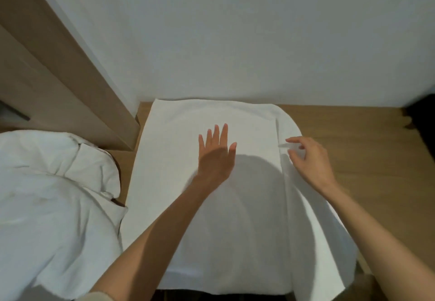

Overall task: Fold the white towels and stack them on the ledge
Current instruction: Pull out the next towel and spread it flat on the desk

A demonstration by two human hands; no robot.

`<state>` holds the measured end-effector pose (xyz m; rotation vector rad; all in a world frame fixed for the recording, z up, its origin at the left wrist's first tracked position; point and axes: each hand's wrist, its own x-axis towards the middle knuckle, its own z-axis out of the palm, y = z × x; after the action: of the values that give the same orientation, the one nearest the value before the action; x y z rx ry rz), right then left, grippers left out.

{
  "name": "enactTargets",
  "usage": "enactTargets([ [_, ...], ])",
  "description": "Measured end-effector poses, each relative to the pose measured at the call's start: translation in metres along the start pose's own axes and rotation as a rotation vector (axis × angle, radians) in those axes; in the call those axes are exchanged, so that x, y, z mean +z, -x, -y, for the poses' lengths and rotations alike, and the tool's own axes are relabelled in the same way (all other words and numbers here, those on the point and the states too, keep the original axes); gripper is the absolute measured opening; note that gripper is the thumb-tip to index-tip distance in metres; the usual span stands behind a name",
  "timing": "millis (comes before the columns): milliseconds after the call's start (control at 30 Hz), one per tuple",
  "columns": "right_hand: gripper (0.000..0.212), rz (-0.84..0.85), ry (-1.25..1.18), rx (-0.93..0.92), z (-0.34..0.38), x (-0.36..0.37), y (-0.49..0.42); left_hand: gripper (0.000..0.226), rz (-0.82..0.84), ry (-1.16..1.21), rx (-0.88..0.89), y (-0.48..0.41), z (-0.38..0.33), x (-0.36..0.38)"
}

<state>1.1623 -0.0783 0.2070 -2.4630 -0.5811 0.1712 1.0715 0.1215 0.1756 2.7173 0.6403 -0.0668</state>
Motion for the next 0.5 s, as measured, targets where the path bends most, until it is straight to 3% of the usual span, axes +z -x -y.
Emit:
enactTargets([
  [233,0.015,0.201,0.012,0.244,-0.064,-0.029,0.045,0.051,0.056,0.037,0.175,0.051,-0.070,0.023],
  [367,0.010,0.360,-0.010,0.298,-0.090,-0.038,0.064,0.048,0.118,0.087,0.152,0.074,-0.099,0.047],
  [500,0.036,0.540,0.159,0.272,-0.102,-0.040,0.076,0.048,0.178,0.153,0.063,0.093,-0.117,0.069],
])
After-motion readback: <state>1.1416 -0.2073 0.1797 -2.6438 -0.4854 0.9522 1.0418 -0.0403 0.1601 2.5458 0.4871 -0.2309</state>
